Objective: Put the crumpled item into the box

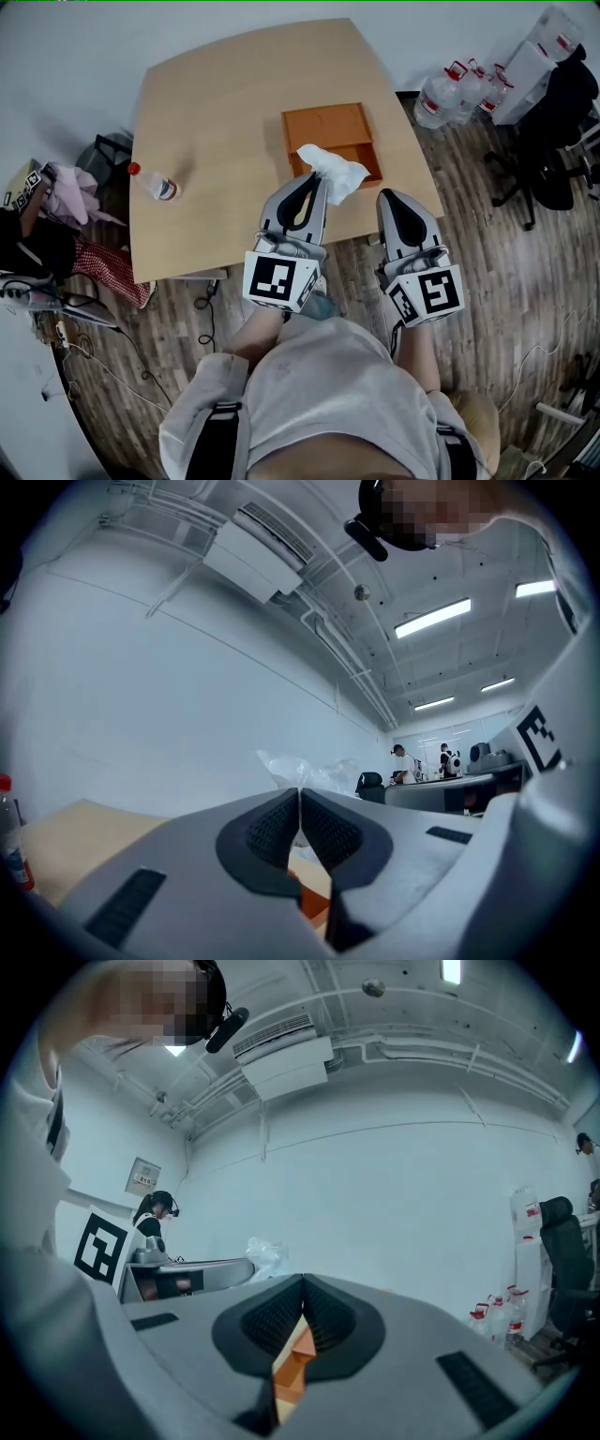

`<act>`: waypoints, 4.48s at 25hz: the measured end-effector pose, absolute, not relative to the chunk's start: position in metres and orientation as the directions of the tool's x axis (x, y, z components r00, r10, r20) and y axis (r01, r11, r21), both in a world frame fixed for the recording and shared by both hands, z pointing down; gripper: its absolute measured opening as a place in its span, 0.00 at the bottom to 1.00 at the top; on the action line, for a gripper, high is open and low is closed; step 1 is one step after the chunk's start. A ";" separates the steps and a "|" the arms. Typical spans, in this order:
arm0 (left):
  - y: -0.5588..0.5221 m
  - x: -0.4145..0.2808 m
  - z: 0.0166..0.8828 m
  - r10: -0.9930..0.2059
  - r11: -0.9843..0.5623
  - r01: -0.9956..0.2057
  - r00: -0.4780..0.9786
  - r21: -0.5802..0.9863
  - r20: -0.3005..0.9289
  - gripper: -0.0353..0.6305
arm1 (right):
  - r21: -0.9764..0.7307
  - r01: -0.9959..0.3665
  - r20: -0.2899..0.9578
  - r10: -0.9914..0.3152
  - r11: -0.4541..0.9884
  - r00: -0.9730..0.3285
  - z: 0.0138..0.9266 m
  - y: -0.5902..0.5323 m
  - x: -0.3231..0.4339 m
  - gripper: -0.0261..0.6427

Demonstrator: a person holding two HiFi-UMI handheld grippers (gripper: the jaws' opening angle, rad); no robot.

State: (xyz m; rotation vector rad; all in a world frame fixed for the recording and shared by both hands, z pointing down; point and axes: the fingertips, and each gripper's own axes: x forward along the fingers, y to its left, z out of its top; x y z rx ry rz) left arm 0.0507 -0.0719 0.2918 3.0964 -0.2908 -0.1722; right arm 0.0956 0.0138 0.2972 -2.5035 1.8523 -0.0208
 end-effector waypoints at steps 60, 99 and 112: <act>-0.171 0.164 0.306 -0.678 -0.735 -0.674 0.730 0.073 -0.082 0.08 | -0.035 -0.963 0.018 -0.963 0.267 -0.268 0.304 -0.130 0.250 0.05; -0.152 0.164 0.469 -0.782 -0.516 -0.842 0.538 0.157 0.315 0.08 | -0.166 -0.869 0.184 -0.851 0.466 -0.491 0.398 -0.131 0.254 0.05; -0.155 0.171 0.525 -0.702 -0.527 -0.839 0.520 0.137 0.487 0.08 | -0.185 -0.871 0.214 -0.846 0.455 -0.488 0.415 -0.127 0.259 0.05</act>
